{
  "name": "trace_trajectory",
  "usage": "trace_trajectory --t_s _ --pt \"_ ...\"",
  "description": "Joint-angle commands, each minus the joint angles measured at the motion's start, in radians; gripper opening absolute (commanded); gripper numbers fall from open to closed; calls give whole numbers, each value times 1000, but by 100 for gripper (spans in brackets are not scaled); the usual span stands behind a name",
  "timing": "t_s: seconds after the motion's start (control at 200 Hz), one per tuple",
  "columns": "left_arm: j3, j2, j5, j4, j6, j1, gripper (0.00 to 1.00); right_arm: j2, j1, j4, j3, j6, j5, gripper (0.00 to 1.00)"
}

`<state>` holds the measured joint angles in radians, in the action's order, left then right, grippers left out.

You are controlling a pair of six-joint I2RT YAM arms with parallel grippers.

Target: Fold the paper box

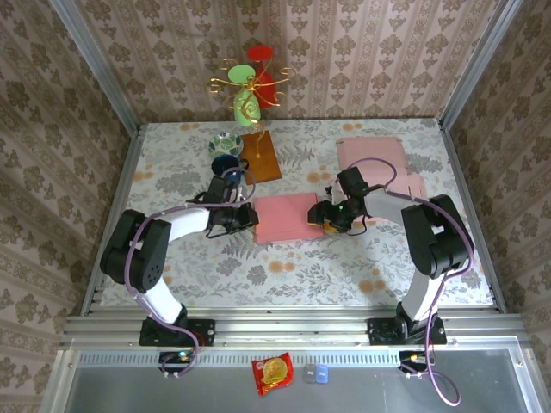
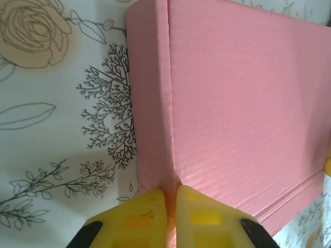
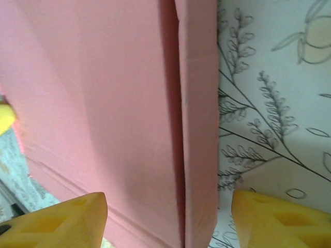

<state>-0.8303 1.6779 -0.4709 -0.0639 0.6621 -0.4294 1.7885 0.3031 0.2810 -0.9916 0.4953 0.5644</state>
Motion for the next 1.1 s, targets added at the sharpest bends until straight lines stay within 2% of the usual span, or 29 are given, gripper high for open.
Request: trace_trajectory --t_s 0.0,0.215,0.49,0.765,1.095 --pt "53 -1 26 9 21 26 8 -3 -9 -82 19 16 107 69" --pt "79 4 8 37 25 43 4 8 -9 -212 39 68 210 71" --pt "94 16 -6 59 26 58 2 41 -10 -301 8 116 281 69" --pt "99 26 -15 82 19 60 2 83 -1 -460 -30 250 357 59" --pt "100 23 -17 90 2 67 4 104 13 -516 -61 323 379 47"
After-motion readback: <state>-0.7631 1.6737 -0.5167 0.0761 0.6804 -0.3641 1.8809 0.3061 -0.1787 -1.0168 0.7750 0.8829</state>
